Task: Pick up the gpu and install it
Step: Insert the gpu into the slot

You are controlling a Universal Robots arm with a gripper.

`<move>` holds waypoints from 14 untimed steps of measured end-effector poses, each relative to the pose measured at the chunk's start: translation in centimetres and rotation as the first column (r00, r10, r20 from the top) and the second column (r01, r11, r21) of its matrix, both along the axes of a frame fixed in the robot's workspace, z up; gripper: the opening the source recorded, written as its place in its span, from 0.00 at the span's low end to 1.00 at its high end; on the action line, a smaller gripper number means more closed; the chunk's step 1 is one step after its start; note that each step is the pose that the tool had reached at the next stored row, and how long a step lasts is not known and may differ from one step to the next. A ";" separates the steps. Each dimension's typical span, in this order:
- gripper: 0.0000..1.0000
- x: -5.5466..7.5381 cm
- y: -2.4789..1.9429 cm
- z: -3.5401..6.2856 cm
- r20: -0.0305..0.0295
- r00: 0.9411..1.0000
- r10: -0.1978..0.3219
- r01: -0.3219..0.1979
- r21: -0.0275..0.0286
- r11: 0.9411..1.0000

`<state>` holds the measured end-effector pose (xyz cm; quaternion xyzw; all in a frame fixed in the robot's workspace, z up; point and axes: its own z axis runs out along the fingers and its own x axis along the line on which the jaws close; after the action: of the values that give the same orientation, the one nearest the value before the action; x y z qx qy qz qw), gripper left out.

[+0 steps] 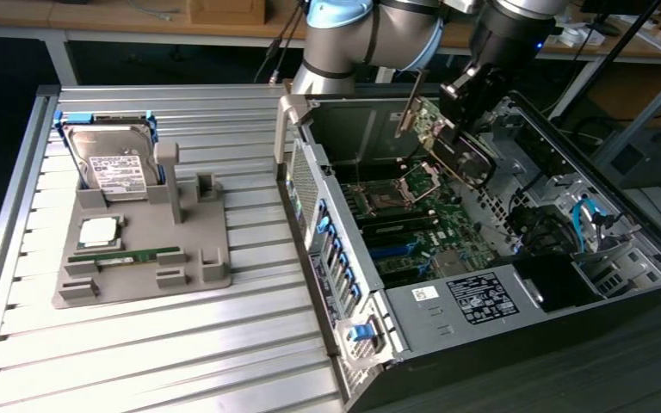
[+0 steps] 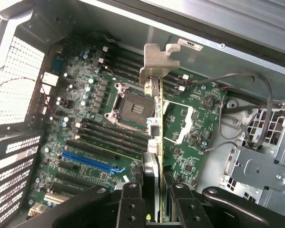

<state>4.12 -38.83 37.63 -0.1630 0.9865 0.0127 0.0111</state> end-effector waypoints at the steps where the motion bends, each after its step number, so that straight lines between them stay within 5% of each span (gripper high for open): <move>1: 0.27 0.0 0.00 0.00 0.000 1.000 0.003 -0.003 0.000 1.000; 14: 0.27 0.0 0.00 0.00 0.000 0.999 0.049 -0.049 0.000 0.999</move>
<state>4.12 -38.83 37.63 -0.1872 0.9822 0.0130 0.0107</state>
